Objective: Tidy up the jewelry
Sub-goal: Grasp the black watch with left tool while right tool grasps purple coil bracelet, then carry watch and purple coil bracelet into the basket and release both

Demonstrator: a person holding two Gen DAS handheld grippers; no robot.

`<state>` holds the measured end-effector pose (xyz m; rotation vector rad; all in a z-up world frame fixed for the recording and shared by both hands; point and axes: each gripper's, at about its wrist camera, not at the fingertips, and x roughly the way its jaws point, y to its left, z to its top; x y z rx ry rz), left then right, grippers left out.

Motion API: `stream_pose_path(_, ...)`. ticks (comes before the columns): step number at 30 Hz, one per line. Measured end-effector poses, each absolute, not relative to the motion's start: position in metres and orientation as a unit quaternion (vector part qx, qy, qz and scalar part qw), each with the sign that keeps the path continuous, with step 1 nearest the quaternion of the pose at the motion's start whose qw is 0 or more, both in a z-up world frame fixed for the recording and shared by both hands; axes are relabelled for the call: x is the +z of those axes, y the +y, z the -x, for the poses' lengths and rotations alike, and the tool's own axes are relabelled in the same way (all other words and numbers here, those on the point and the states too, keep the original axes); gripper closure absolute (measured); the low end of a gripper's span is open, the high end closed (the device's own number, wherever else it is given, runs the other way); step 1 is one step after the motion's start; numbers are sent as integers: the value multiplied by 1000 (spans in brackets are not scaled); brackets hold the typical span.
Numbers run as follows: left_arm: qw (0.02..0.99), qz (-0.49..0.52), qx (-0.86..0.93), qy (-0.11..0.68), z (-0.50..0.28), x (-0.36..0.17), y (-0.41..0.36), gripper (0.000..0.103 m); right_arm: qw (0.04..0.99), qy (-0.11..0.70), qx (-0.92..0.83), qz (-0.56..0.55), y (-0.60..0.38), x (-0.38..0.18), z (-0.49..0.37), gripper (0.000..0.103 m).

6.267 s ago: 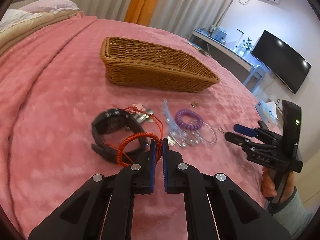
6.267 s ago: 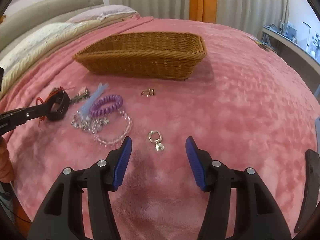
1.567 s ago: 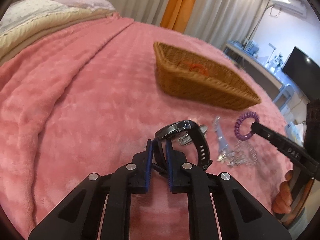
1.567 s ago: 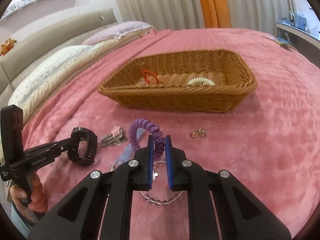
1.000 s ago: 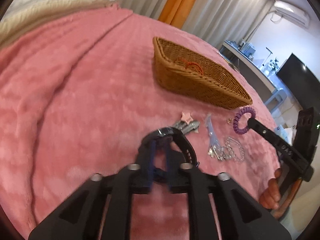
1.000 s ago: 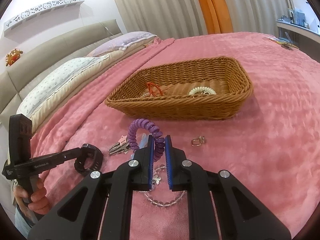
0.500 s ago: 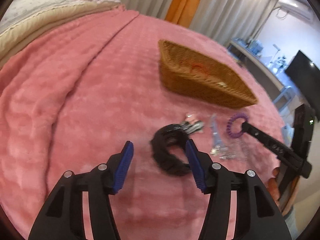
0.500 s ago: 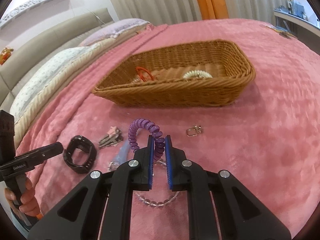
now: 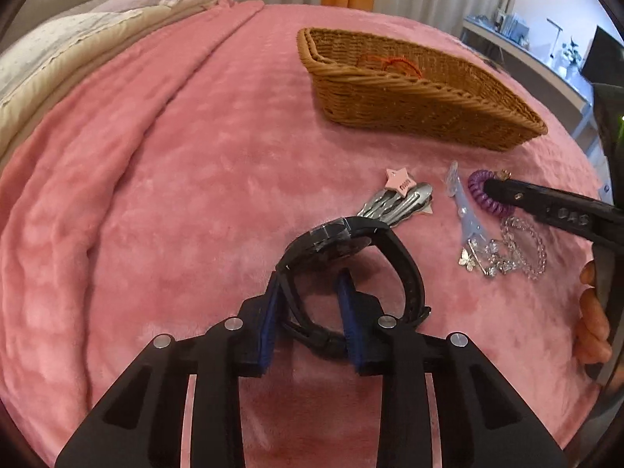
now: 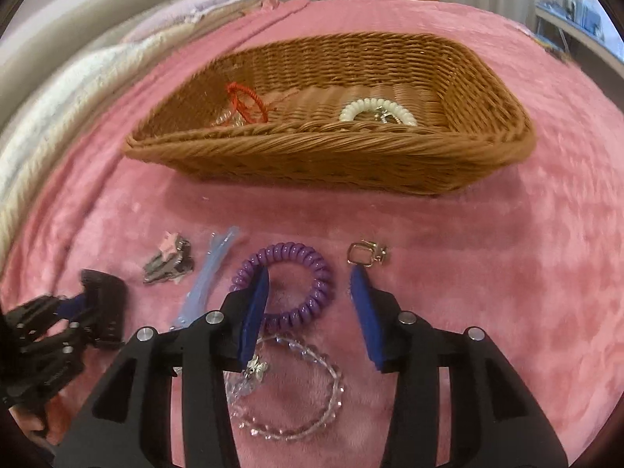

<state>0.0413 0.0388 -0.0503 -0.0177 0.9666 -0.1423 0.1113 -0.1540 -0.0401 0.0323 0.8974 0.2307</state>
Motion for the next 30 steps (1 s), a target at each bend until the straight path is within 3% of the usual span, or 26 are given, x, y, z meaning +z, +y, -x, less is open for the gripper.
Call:
stream_pose_path(2, 889, 20, -74, 451, -39, -49, 43, 80, 899, 425, 110, 7, -148, -39, -110, 91)
stream_pose_path(3, 890, 33, -81, 447, -38, -48, 46, 81, 900, 419, 121, 5, -147, -37, -107, 92)
stream_pose_path(5, 893, 49, -88, 438, -37, -47, 48, 82, 906, 402, 132, 4, -148, -31, -100, 93)
stream_pose_path(6, 896, 55, -90, 431, -36, -44, 49, 91, 910, 392, 137, 2, -148, -28, -96, 93)
stream_pose_path(7, 900, 62, -97, 421, -34, -39, 51, 94, 913, 380, 145, -6, -150, -21, -89, 93)
stream_pose_path(15, 920, 71, -129, 364, -33, 9, 42, 94, 940, 302, 154, -22, -162, 46, -64, 93)
stream_pose_path(22, 938, 64, -139, 311, -70, 59, 18, 94, 958, 255, 128, -28, -173, 97, -93, 93)
stream_pose_path(30, 940, 63, -128, 311, -153, 55, -14, 94, 948, 302, 90, -52, -187, 80, -177, 93)
